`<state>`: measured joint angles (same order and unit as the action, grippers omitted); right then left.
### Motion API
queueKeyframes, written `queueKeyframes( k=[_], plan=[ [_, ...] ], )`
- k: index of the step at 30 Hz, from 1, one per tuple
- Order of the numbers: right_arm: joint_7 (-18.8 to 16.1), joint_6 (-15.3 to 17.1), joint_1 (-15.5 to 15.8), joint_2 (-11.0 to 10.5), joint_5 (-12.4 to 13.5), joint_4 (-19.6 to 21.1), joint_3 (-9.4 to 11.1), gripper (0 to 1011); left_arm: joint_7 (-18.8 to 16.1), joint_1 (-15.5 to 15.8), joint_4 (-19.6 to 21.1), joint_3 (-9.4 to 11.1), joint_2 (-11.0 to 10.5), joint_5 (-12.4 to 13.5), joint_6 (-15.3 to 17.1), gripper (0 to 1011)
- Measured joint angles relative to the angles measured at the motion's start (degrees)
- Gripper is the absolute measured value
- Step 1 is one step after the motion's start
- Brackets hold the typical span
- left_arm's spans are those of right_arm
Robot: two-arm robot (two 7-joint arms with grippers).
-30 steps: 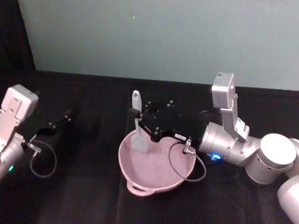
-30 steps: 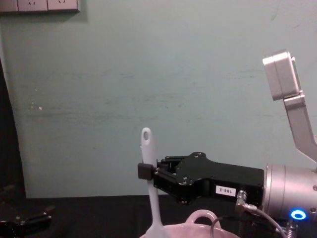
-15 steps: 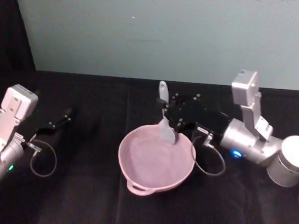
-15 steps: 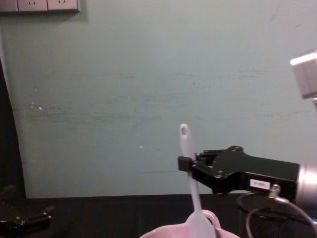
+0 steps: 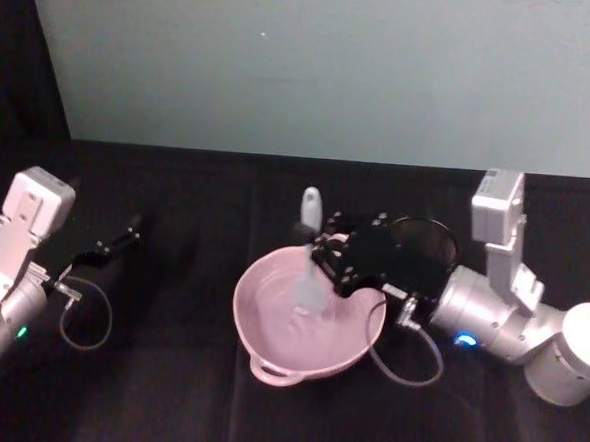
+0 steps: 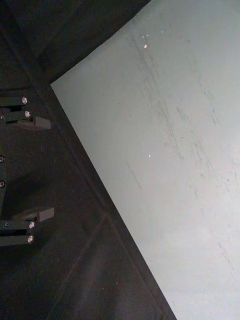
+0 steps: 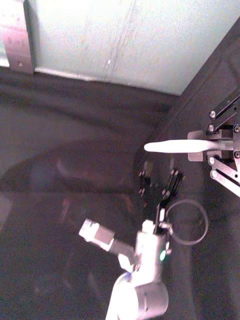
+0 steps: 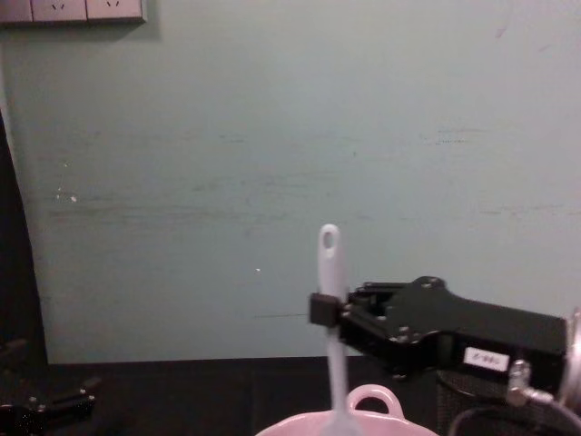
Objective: Use the one hand to pick up the spoon and stir the clear water in the bowl.
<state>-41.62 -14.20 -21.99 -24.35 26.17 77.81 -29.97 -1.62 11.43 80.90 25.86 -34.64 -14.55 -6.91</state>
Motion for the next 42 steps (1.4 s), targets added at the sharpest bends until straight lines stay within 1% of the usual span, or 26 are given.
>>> queueKeyframes(
  k=[3, 4, 6, 7, 8, 10, 11, 13, 16, 17, 18, 20, 23, 25, 27, 30, 34, 37, 42],
  plan=[
    [-0.92, -0.25, -0.45, 1.30, 0.49, -0.90, -0.88, 118, 0.00, 0.00, 0.00, 0.00, 0.00, 0.00, 0.00, 1005],
    [-1.41, -0.50, -1.00, 2.13, 0.81, -1.93, -1.28, 118, 0.00, 0.00, 0.00, 0.00, 0.00, 0.00, 0.00, 1005],
    [-2.02, -0.85, -1.73, 3.06, 1.11, -3.27, -1.64, 118, 0.00, 0.00, 0.00, 0.00, 0.00, 0.00, 0.00, 1005],
    [-2.28, -1.05, -2.10, 3.55, 1.29, -4.08, -1.80, 118, 0.00, 0.00, 0.00, 0.00, 0.00, 0.00, 0.00, 1005],
    [-2.74, -1.52, -2.98, 4.63, 1.53, -5.72, -2.09, 118, 0.00, 0.00, 0.00, 0.00, 0.00, 0.00, 0.00, 1005],
    [-2.97, -2.06, -3.77, 5.60, 1.63, -7.25, -2.31, 118, 0.00, 0.00, 0.00, 0.00, 0.00, 0.00, 0.00, 1005],
    [-3.02, -2.60, -4.54, 6.48, 1.64, -8.78, -2.44, 118, 0.00, 0.00, 0.00, 0.00, 0.00, 0.00, 0.00, 1005],
    [-2.99, -3.22, -5.27, 7.25, 1.48, -10.16, -2.51, 118, 0.00, 0.00, 0.00, 0.00, 0.00, 0.00, 0.00, 1005],
    [-1.78, -4.62, -6.78, 8.52, 0.33, -13.19, -2.25, 118, 0.00, 0.00, 0.00, 0.00, 0.00, 0.00, 0.00, 1005],
    [-1.78, -4.62, -6.78, 8.52, 0.33, -13.19, -2.25, 118, 0.00, 0.00, 0.00, 0.00, 0.00, 0.00, 0.00, 1005],
    [-1.01, -5.02, -7.21, 8.80, -0.28, -14.16, -1.99, 118, 0.00, 0.00, 0.00, 0.00, 0.00, 0.00, 0.00, 1005],
    [-0.24, -5.28, -7.45, 8.91, -0.79, -14.85, -1.64, 118, 0.00, 0.00, 0.00, 0.00, 0.00, 0.00, 0.00, 1005],
    [1.48, -5.46, -7.50, 8.58, -1.80, -15.18, -0.46, 118, 0.00, 0.00, 0.00, 0.00, 0.00, 0.00, 0.00, 1005],
    [1.75, -5.45, -7.39, 8.41, -1.92, -15.06, -0.24, 118, 0.00, 0.00, 0.00, 0.00, 0.00, 0.00, 0.00, 1005],
    [2.66, -5.19, -6.83, 7.67, -2.39, -14.07, 0.53, 118, 0.00, 0.00, 0.00, 0.00, 0.00, 0.00, 0.00, 1005],
    [4.05, -3.92, -5.10, 5.79, -3.22, -10.91, 1.61, 118, 0.00, 0.00, 0.00, 0.00, 0.00, 0.00, 0.00, 1005],
    [4.44, -2.80, -3.55, 4.30, -3.68, -8.15, 2.10, 118, 0.00, 0.00, 0.00, 0.00, 0.00, 0.00, 0.00, 1005],
    [4.44, -1.71, -1.42, 2.68, -3.77, -4.69, 2.50, 118, 0.00, 0.00, 0.00, 0.00, 0.00, 0.00, 0.00, 1005],
    [3.75, -0.68, 0.68, 1.62, -2.99, -1.50, 2.56, 118, 0.00, 0.00, 0.00, 0.00, 0.00, 0.00, 0.00, 1005]
  ],
)
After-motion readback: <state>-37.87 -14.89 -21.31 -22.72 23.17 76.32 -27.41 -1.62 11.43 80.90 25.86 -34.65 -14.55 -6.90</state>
